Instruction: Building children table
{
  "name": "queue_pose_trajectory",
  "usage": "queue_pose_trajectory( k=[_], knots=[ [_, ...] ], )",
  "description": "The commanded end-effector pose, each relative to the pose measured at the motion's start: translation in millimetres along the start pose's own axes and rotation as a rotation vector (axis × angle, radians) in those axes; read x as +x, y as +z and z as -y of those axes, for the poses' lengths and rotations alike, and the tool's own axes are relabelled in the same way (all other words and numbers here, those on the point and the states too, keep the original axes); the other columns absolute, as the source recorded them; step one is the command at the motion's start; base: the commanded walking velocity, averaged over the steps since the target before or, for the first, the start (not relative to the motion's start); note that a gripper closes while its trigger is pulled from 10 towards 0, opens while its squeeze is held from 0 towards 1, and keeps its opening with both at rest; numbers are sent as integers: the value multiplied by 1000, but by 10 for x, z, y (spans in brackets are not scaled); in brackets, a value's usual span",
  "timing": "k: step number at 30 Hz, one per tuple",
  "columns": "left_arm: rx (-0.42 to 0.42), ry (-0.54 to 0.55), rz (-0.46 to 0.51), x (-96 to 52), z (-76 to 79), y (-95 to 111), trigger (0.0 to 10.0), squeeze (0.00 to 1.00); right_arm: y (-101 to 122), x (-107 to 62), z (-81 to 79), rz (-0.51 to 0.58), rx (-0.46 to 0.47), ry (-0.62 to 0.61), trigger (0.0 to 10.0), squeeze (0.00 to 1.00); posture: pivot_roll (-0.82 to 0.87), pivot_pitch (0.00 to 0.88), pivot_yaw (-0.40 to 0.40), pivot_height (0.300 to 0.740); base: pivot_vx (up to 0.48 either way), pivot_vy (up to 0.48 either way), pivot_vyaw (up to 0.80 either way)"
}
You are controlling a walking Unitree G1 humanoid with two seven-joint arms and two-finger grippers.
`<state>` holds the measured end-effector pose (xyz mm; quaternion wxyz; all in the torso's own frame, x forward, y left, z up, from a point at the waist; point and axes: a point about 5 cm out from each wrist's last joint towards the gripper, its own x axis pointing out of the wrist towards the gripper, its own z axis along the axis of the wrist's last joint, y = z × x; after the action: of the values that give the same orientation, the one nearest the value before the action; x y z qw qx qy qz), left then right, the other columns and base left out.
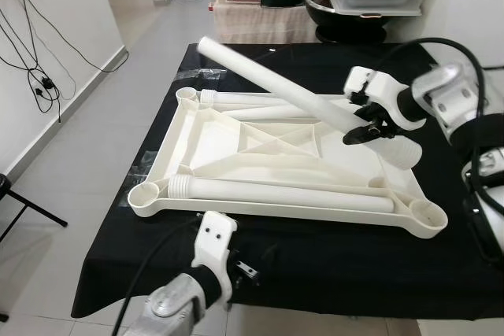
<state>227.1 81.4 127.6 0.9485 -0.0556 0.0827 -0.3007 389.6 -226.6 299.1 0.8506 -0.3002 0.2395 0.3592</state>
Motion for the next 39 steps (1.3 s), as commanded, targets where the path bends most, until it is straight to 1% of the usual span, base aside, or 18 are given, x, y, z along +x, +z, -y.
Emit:
queue_pose_trajectory(
  k=[1,2,3,4,6,8,10,11,17,23,24,25,30,32,33,35,36,39],
  knots=[
    [-5,-3,17,6,-29,40,10000,0,197,-37,18,260,138,-22,10000,0,-20,45,-12,740,0,0,0],
    [-7,4,33,18,-50,81,10000,0,285,-46,31,425,238,-45,10000,0,-16,43,-11,740,0,0,0],
    [-7,4,33,18,-50,81,10000,0,285,-46,31,425,238,-45,10000,0,-16,43,-11,740,0,0,0],
    [-3,17,61,34,-94,158,10000,0,343,-51,27,694,386,-92,10000,0,-9,44,-5,740,0,0,0],
    [-3,17,61,34,-94,158,10000,0,343,-51,27,694,386,-92,10000,0,-9,44,-5,740,0,0,0],
    [12,25,75,32,-141,214,10000,0,289,-28,-51,953,494,-205,10000,0,-2,46,4,740,0,0,0],
    [16,27,78,27,-162,231,10000,0,237,-4,-118,1021,542,-246,10000,0,-2,46,6,740,0,0,0],
    [24,31,83,23,-185,251,10000,0,210,21,-220,1096,528,-382,10000,0,-3,45,12,740,0,0,0],
    [30,38,133,37,-238,391,10000,0,164,206,-584,1097,585,-479,10000,0,-1,45,16,740,0,0,0],
    [31,0,335,54,-308,975,10000,0,88,286,-726,947,496,-496,10000,0,2,35,9,740,0,0,0],
    [50,-46,423,32,-324,1245,10000,204,106,273,-745,904,393,-521,10000,0,2,34,11,740,0,0,0],
    [66,-79,475,7,-326,1411,10000,1000,125,262,-757,884,327,-538,10000,0,2,34,11,740,0,0,0],
    [212,-154,607,-20,-353,2024,10000,1000,282,263,-850,878,217,-542,10000,0,4,18,19,740,0,0,0],
    [212,-154,607,-20,-353,2024,10000,1000,282,263,-850,878,217,-542,10000,0,4,18,19,740,0,0,0],
    [272,-154,660,56,-343,2346,10000,1000,414,309,-1035,892,151,-486,10000,0,4,9,29,740,0,0,0],
    [285,-161,668,102,-323,2429,10000,1000,450,332,-1118,896,129,-461,10000,0,4,9,29,740,0,0,0],
    [303,-160,671,161,-310,2508,10000,47,478,349,-1198,898,109,-433,10000,0,0,3,31,740,0,0,0],
    [309,-161,677,229,-300,2594,10000,0,509,357,-1278,902,85,-406,10000,0,-2,1,35,740,0,0,0]
  ],
)
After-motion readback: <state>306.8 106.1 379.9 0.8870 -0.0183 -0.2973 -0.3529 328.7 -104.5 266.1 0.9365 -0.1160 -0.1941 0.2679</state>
